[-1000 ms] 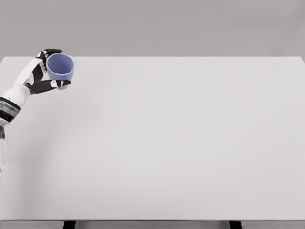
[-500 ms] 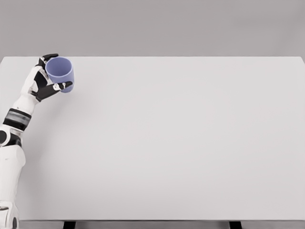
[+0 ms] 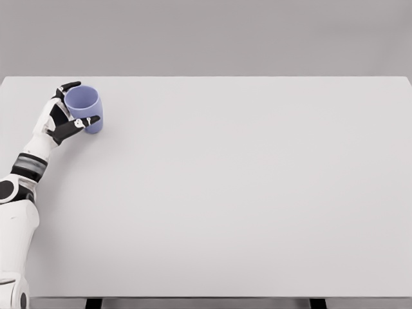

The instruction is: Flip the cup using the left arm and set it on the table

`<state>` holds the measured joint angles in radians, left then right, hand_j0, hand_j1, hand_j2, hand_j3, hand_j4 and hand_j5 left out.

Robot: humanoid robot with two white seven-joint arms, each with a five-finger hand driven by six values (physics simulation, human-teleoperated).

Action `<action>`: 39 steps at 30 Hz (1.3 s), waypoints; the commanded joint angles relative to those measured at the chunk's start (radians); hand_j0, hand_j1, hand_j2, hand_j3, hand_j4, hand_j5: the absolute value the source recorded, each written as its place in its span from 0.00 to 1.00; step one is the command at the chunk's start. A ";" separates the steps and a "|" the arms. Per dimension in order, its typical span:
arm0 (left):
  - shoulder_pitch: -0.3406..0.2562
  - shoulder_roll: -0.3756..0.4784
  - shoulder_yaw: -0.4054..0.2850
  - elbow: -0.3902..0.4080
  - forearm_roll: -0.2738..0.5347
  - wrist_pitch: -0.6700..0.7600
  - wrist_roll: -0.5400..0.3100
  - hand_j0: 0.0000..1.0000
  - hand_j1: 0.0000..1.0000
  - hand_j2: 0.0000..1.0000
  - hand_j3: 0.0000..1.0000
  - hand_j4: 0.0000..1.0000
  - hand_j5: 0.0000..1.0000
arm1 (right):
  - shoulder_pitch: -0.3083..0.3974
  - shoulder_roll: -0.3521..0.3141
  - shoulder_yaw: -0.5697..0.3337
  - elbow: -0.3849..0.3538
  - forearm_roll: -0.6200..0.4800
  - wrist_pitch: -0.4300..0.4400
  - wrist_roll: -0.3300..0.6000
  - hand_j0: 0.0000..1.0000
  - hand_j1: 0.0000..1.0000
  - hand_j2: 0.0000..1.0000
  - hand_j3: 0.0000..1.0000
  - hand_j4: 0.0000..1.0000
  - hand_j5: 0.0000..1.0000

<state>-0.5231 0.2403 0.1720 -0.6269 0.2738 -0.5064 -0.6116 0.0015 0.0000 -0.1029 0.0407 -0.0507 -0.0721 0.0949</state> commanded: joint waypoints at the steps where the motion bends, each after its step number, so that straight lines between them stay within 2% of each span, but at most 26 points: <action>1: 0.000 0.001 0.003 -0.001 0.008 0.009 0.001 0.47 0.47 0.47 0.47 0.47 0.47 | 0.000 0.000 0.000 0.001 -0.001 0.000 0.000 1.00 1.00 1.00 1.00 1.00 1.00; 3: 0.000 0.001 0.001 -0.002 0.008 0.009 0.001 0.48 0.48 0.48 0.48 0.48 0.48 | 0.000 0.000 0.000 -0.001 0.000 0.000 0.000 1.00 1.00 1.00 1.00 1.00 1.00; 9: 0.002 0.002 -0.002 -0.008 0.007 0.002 0.001 0.76 0.76 0.76 0.76 0.76 0.76 | 0.000 0.000 0.000 -0.001 -0.001 0.000 0.000 1.00 1.00 1.00 1.00 1.00 1.00; 14: 0.002 0.001 -0.003 -0.011 0.007 0.002 0.001 0.85 0.85 0.85 0.85 0.85 0.85 | 0.000 0.000 0.000 -0.001 0.000 0.000 0.000 1.00 1.00 1.00 1.00 1.00 1.00; 19: 0.002 0.001 -0.002 -0.013 0.007 -0.003 0.001 0.89 0.89 0.89 0.89 0.89 0.89 | 0.000 0.000 0.000 -0.001 -0.001 0.000 0.000 1.00 1.00 1.00 1.00 1.00 1.00; 23: 0.002 0.002 -0.003 -0.013 0.005 -0.001 0.001 0.96 0.96 0.96 0.96 0.96 0.96 | 0.000 0.000 0.000 0.001 -0.001 0.000 0.000 1.00 1.00 1.00 1.00 1.00 1.00; 33: 0.002 0.005 -0.002 -0.014 0.005 -0.003 0.001 1.00 1.00 1.00 1.00 1.00 1.00 | 0.000 0.000 0.000 0.001 -0.001 0.000 0.000 1.00 1.00 1.00 1.00 1.00 1.00; 39: 0.009 0.007 0.000 -0.050 0.005 0.003 0.001 1.00 1.00 1.00 1.00 1.00 1.00 | 0.000 0.000 0.000 0.001 0.000 0.000 0.000 1.00 1.00 1.00 1.00 1.00 1.00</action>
<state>-0.5139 0.2460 0.1706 -0.6675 0.2726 -0.5045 -0.6109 0.0015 0.0000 -0.1030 0.0405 -0.0509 -0.0722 0.0949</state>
